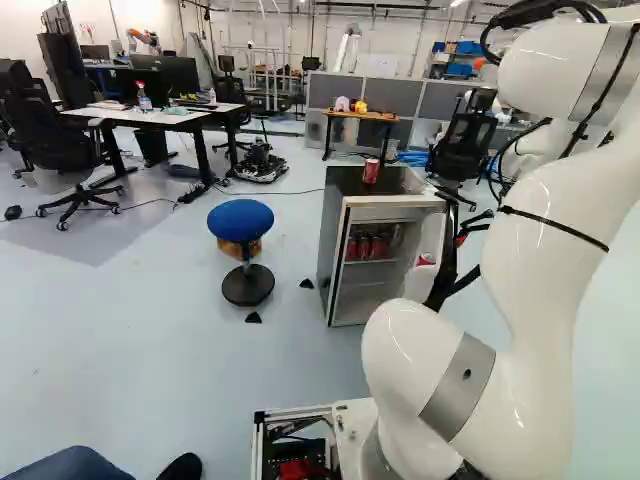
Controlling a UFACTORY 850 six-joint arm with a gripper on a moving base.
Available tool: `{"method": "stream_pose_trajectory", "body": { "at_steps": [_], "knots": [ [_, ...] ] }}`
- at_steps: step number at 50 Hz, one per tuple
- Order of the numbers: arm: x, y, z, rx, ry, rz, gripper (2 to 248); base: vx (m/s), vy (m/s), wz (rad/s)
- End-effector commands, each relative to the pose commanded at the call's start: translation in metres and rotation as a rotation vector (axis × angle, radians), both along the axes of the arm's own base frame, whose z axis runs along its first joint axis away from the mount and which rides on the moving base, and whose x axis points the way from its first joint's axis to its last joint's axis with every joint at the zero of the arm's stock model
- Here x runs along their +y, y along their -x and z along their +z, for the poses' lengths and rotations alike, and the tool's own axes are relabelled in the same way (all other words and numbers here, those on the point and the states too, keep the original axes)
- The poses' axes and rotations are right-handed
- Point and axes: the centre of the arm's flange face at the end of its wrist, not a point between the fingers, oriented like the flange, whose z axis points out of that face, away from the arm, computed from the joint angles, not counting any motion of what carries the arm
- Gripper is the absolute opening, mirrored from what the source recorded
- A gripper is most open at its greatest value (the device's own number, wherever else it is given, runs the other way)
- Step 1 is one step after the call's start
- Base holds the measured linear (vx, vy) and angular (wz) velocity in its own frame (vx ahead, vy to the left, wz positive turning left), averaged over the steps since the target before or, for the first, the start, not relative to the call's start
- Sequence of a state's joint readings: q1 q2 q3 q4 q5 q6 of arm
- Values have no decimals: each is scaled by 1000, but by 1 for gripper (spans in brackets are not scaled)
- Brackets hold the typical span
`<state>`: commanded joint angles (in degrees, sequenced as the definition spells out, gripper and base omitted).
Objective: Grab a drink from the fridge
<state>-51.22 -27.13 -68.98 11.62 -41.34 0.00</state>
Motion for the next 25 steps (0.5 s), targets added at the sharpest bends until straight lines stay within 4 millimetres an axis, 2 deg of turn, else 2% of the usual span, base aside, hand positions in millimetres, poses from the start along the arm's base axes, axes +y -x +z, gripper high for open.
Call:
{"method": "stream_pose_trajectory", "body": {
  "at_steps": [25],
  "knots": [
    [36, -8, -1, 13, -15, 53, 247, 0, 0, 0]
  ]
}}
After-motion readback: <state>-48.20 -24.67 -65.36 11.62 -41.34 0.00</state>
